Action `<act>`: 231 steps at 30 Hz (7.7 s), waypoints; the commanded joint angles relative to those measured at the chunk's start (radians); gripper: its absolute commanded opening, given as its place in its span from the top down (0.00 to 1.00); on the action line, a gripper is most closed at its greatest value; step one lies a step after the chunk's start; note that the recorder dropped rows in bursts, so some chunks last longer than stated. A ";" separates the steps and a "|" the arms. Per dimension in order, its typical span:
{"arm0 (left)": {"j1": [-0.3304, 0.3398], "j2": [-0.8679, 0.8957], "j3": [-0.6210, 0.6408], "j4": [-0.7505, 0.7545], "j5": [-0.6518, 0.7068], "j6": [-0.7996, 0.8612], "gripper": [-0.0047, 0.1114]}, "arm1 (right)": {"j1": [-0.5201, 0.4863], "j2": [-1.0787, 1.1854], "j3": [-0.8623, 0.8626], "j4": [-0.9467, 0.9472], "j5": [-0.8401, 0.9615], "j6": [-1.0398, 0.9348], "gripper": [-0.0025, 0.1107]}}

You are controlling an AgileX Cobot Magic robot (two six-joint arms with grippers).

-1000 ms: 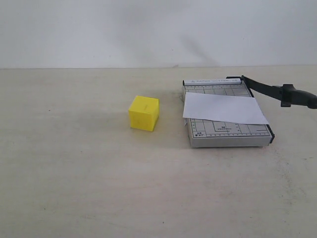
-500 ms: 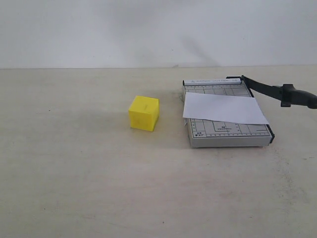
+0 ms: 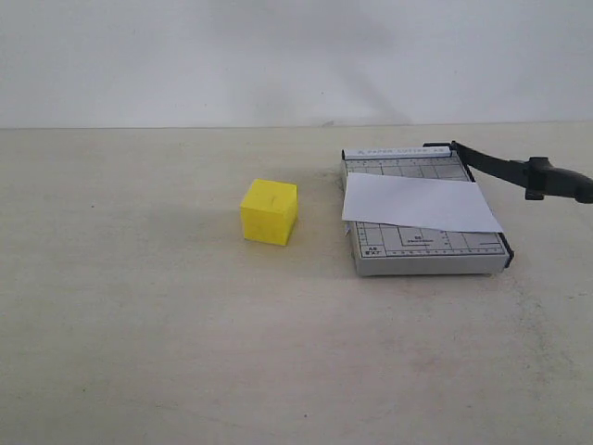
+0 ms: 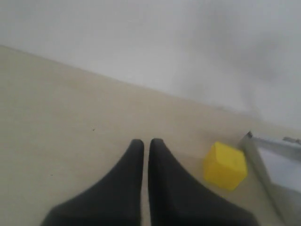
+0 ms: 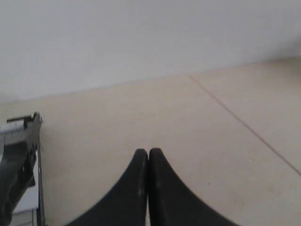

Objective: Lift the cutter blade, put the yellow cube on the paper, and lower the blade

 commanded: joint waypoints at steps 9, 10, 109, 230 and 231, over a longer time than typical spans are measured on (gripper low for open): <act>-0.468 1.031 -0.731 0.009 0.139 0.288 0.92 | -0.002 0.102 -0.004 0.076 0.340 -0.179 0.98; -0.507 1.071 -0.745 0.009 0.120 0.288 0.92 | -0.002 0.102 -0.004 0.076 0.275 -0.231 0.98; -0.755 1.488 -1.071 -0.079 -0.372 0.188 0.92 | -0.002 0.100 -0.004 0.384 0.596 -0.466 0.98; -0.679 1.905 -1.835 -0.380 0.233 0.630 0.92 | -0.002 0.100 -0.004 0.384 0.600 -0.589 0.98; -0.679 1.923 -1.863 -0.377 0.239 0.623 0.92 | -0.002 0.100 -0.004 0.384 0.600 -0.589 0.98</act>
